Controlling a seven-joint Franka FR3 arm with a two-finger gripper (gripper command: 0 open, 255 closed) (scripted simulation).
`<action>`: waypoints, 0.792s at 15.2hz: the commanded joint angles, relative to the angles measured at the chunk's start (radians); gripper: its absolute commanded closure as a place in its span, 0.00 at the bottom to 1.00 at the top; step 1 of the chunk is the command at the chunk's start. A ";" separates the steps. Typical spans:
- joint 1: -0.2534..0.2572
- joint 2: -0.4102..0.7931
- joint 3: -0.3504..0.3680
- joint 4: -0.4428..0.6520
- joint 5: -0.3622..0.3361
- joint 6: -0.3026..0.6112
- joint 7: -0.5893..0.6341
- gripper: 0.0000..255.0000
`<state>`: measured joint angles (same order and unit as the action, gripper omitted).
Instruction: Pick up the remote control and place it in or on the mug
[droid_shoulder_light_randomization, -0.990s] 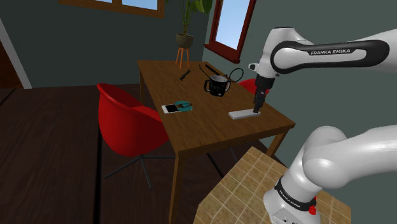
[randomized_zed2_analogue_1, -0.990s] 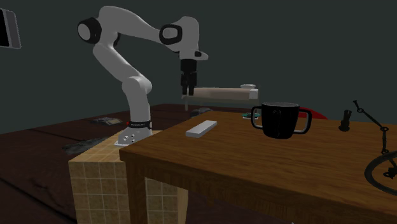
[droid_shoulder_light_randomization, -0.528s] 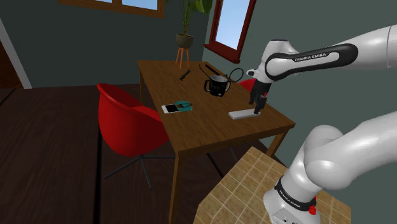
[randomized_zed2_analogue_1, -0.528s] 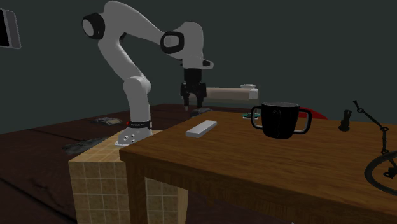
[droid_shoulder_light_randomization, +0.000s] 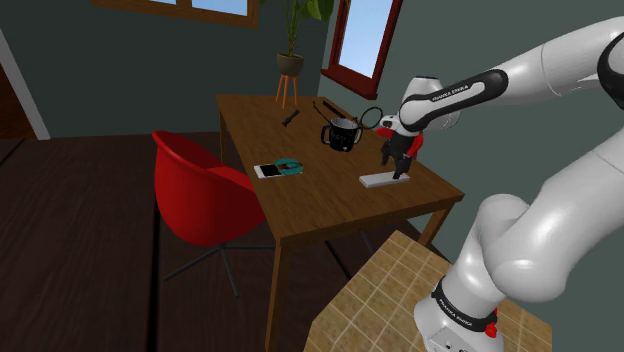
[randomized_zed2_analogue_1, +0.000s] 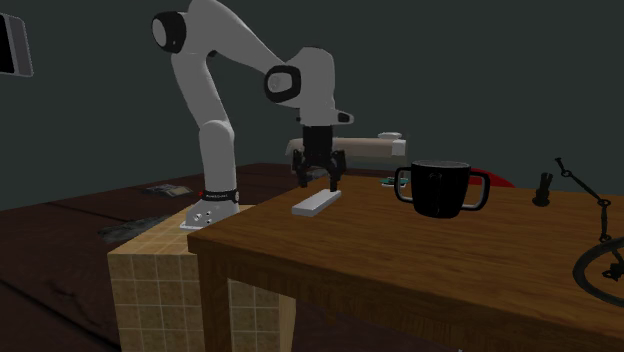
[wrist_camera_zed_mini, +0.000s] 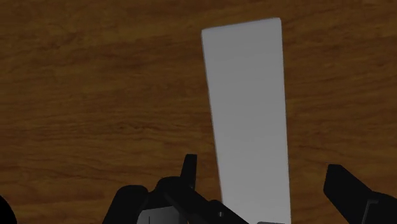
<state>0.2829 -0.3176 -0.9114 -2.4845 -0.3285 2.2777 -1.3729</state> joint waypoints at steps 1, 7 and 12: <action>0.013 0.025 -0.020 -0.010 0.012 0.034 -0.020 0.00; 0.044 0.091 -0.063 -0.034 0.055 0.113 -0.054 0.00; 0.044 0.091 -0.063 -0.034 0.055 0.114 -0.055 0.00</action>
<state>0.3270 -0.2270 -0.9745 -2.5185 -0.2731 2.3910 -1.4274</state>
